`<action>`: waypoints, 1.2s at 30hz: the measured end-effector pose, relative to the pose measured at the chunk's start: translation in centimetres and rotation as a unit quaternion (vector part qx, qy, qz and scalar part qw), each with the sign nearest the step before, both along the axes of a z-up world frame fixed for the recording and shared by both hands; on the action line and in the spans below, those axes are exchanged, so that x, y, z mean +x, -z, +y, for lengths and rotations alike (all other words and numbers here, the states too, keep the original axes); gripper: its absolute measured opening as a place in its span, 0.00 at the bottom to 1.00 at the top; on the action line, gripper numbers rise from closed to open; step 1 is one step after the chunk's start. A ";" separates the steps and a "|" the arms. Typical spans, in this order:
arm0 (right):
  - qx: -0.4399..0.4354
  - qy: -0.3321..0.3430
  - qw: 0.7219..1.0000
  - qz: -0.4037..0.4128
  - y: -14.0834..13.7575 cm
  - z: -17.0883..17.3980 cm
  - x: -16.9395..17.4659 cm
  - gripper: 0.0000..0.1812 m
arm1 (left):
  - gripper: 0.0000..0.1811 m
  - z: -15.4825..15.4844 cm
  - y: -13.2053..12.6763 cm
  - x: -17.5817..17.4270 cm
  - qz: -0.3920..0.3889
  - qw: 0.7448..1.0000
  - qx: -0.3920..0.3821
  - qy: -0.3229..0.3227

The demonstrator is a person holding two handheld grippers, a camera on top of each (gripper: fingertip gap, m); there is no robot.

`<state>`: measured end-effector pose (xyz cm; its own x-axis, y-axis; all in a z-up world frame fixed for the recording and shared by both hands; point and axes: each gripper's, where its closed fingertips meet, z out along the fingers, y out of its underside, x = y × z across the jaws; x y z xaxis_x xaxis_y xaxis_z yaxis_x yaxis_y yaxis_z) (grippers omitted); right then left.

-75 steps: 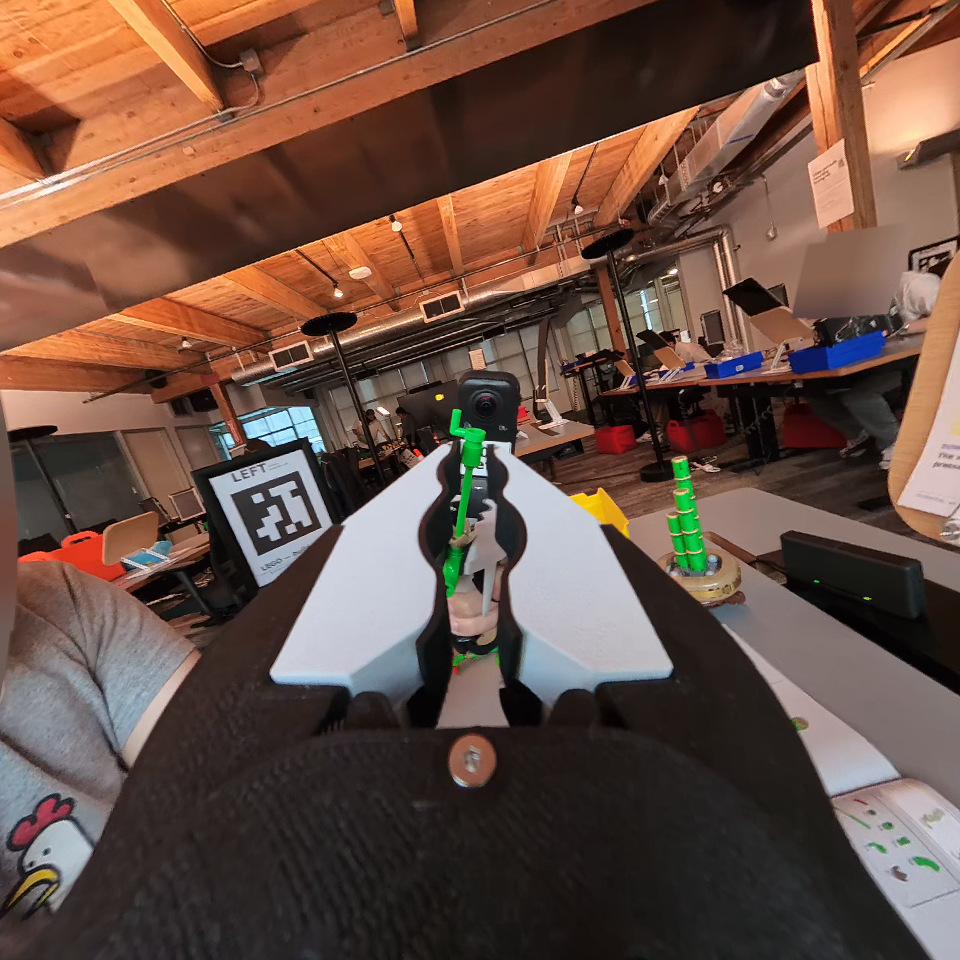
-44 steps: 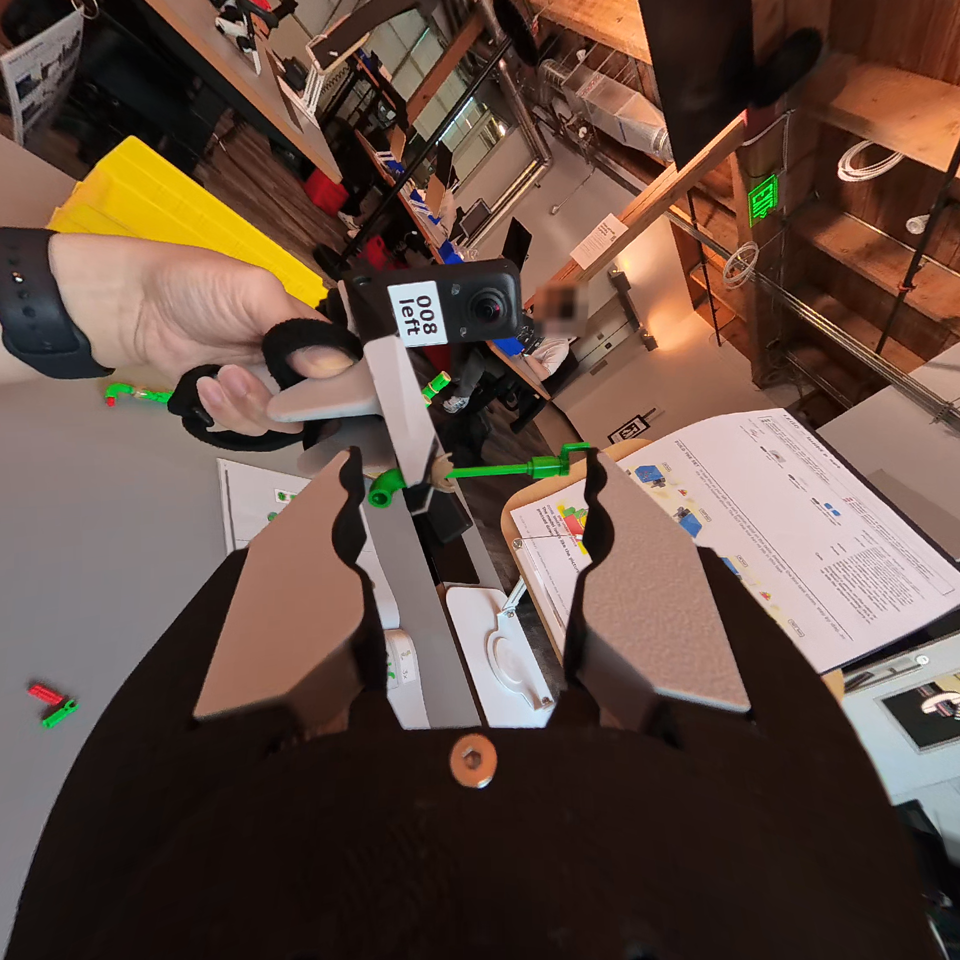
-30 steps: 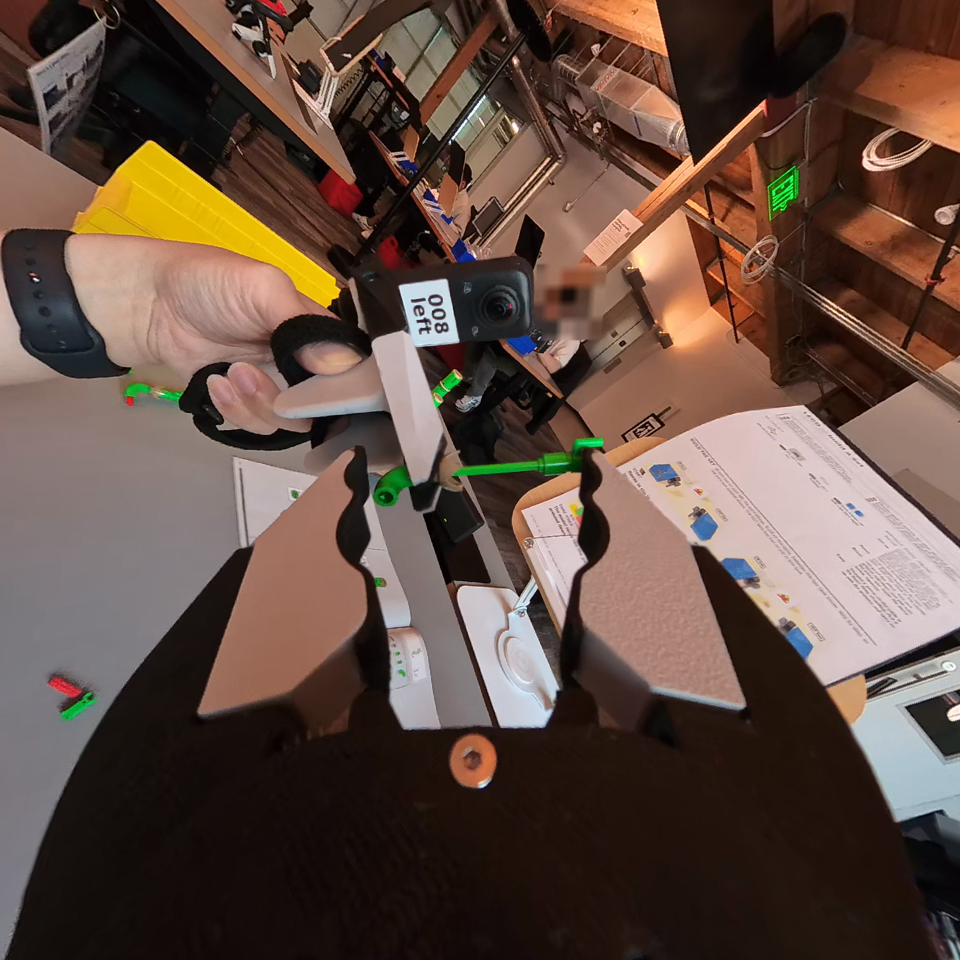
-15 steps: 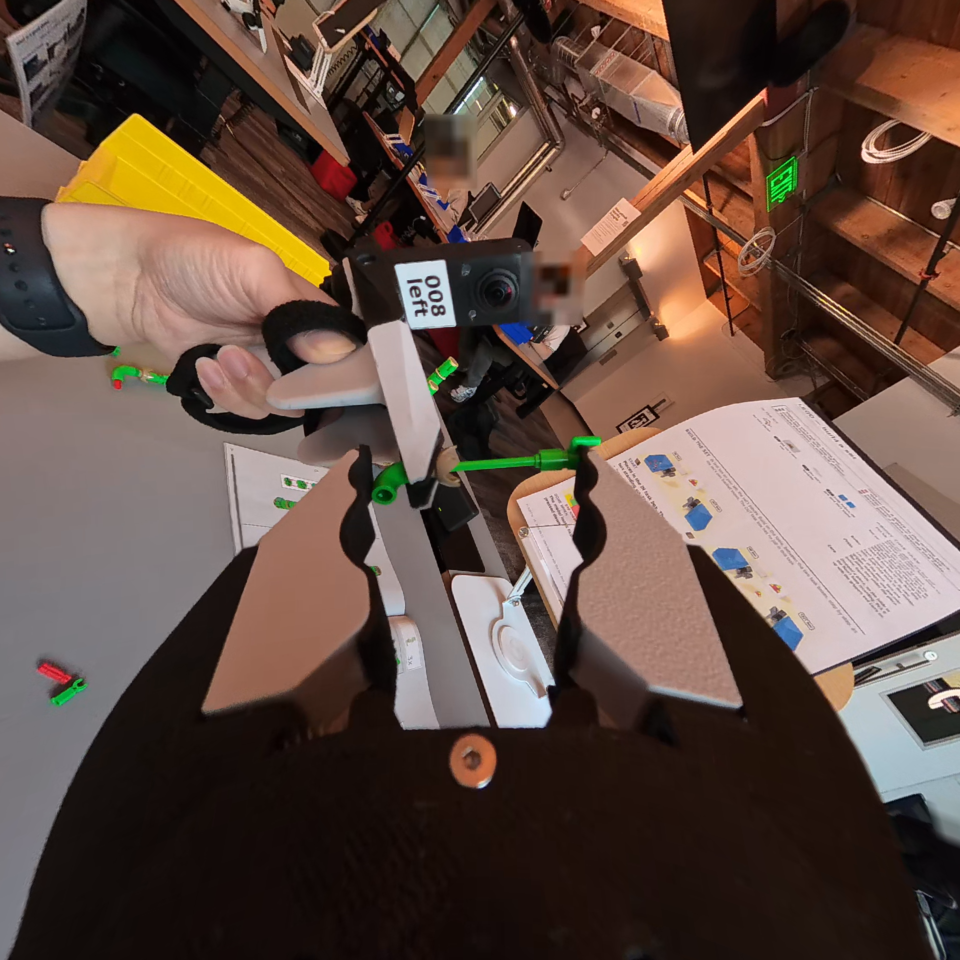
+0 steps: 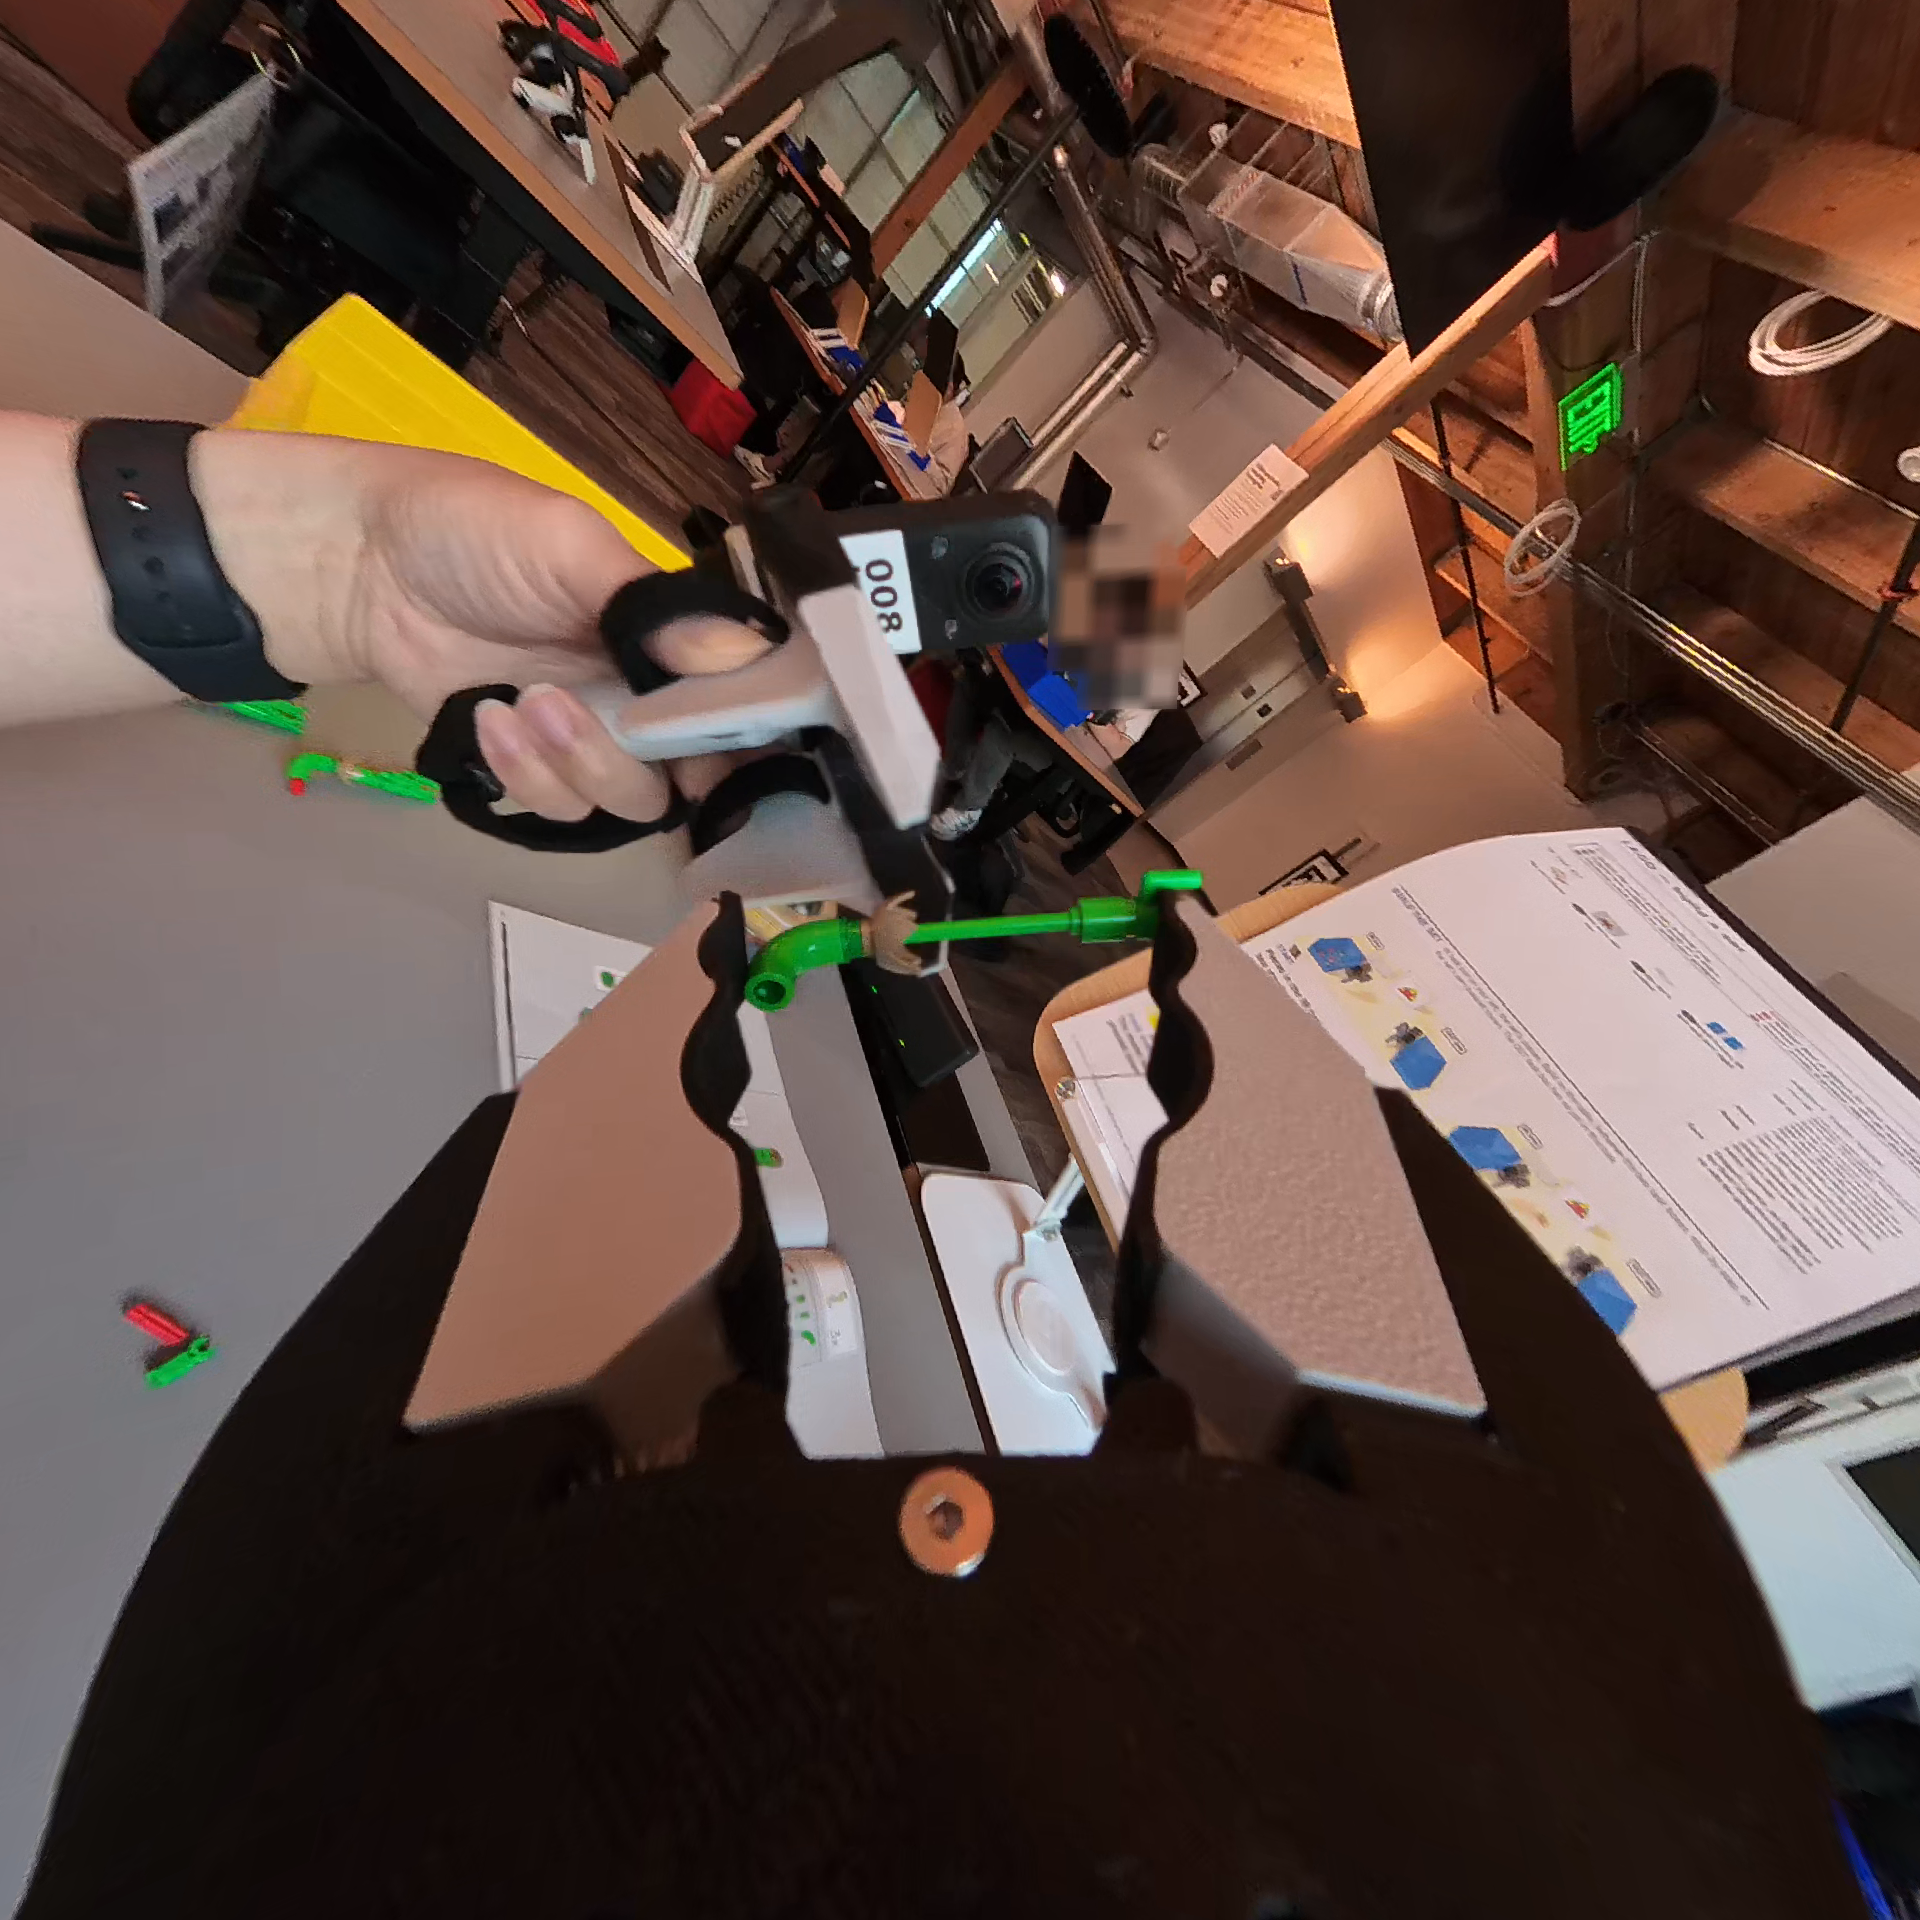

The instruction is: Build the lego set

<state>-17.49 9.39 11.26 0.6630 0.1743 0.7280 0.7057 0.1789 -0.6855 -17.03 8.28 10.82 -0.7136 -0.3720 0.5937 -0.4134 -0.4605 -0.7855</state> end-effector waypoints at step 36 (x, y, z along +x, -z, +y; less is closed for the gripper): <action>-0.004 -0.054 0.998 -0.005 0.4 -0.2 -2.1 0.43 | 0.00 -1.7 -0.6 -0.6 -0.033 0.999 0.035 0.011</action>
